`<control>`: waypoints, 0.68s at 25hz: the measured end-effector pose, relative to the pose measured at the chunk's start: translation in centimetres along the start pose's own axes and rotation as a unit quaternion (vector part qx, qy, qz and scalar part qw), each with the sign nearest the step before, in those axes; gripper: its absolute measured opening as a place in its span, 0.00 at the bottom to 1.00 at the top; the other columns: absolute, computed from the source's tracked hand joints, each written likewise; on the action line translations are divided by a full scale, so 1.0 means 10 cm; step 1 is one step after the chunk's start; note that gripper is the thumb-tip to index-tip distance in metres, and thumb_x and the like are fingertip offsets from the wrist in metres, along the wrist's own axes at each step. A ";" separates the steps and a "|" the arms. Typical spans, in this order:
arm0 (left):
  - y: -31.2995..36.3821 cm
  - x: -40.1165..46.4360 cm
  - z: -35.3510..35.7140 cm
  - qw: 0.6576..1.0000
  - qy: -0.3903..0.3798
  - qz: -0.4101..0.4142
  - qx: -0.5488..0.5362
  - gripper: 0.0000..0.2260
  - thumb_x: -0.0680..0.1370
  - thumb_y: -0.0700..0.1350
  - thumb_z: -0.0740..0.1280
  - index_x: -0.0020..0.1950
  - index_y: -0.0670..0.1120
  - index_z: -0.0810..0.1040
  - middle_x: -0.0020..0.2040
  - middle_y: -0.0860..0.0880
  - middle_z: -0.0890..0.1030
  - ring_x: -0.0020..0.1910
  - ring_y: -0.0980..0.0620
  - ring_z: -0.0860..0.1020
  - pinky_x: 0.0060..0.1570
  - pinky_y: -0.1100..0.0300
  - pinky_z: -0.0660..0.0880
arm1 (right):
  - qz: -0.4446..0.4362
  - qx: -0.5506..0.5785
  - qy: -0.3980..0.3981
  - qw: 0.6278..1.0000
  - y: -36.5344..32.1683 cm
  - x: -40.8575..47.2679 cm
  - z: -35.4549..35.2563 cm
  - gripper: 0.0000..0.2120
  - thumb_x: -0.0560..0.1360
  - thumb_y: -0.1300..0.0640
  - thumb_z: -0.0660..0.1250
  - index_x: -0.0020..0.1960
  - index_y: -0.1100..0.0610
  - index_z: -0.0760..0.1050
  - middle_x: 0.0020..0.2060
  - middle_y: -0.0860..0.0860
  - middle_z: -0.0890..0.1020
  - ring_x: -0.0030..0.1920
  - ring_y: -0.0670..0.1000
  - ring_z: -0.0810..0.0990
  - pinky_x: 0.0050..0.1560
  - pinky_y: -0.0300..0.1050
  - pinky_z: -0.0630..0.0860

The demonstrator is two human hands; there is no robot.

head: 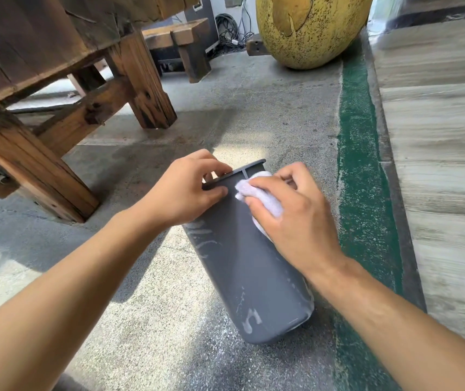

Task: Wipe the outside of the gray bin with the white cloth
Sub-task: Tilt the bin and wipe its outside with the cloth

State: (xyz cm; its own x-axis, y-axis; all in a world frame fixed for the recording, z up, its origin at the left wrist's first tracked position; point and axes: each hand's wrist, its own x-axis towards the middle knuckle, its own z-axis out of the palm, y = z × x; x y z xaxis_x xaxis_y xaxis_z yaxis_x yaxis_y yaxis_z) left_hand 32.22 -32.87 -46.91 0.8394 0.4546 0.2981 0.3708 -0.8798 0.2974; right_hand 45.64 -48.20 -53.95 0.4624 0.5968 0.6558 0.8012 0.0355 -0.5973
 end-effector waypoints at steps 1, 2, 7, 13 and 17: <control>0.01 -0.01 0.03 1.000 0.023 0.002 0.004 0.12 0.73 0.40 0.76 0.56 0.45 0.86 0.47 0.50 0.81 0.42 0.54 0.77 0.47 0.59 0.75 | -0.012 -0.014 -0.017 1.000 -0.02 0.05 0.09 0.09 0.75 0.51 0.73 0.54 0.51 0.84 0.47 0.53 0.75 0.46 0.56 0.77 0.43 0.51 0.79; 0.01 -0.01 0.06 0.999 0.047 -0.002 0.012 0.10 0.72 0.40 0.76 0.53 0.45 0.87 0.45 0.50 0.81 0.41 0.54 0.77 0.46 0.58 0.76 | -0.022 -0.036 -0.038 0.998 -0.04 0.06 0.18 0.09 0.76 0.49 0.71 0.54 0.50 0.84 0.48 0.53 0.75 0.47 0.56 0.77 0.41 0.52 0.79; 0.01 0.01 0.11 0.998 0.024 -0.047 0.042 0.20 0.71 0.43 0.78 0.62 0.45 0.84 0.53 0.46 0.80 0.51 0.47 0.77 0.52 0.60 0.70 | -0.027 -0.093 -0.076 0.992 0.03 -0.17 0.29 0.09 0.77 0.47 0.69 0.55 0.48 0.82 0.48 0.54 0.74 0.48 0.57 0.75 0.38 0.54 0.80; -0.02 0.04 0.11 0.996 -0.023 -0.052 0.063 0.28 0.70 0.46 0.79 0.69 0.46 0.77 0.57 0.48 0.73 0.59 0.46 0.71 0.52 0.64 0.62 | 0.017 -0.098 -0.137 0.986 0.24 -0.84 0.08 0.11 0.74 0.51 0.75 0.55 0.47 0.80 0.48 0.51 0.72 0.47 0.55 0.75 0.39 0.51 0.80; -0.04 0.03 0.12 0.996 -0.033 -0.043 0.067 0.31 0.70 0.48 0.80 0.71 0.46 0.75 0.59 0.46 0.72 0.60 0.46 0.69 0.54 0.63 0.62 | 0.060 -0.093 -0.187 0.976 0.42 -1.56 -0.13 0.18 0.67 0.52 0.80 0.55 0.43 0.80 0.46 0.49 0.73 0.42 0.49 0.73 0.32 0.40 0.73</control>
State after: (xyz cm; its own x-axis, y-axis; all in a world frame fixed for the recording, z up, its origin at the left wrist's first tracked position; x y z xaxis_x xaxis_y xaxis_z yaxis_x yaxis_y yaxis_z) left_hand 32.84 -32.53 -48.04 0.8248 0.5231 0.2146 0.4890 -0.8505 0.1936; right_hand 42.27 -58.42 -66.14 0.4132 0.8404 0.3507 0.8210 -0.1772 -0.5427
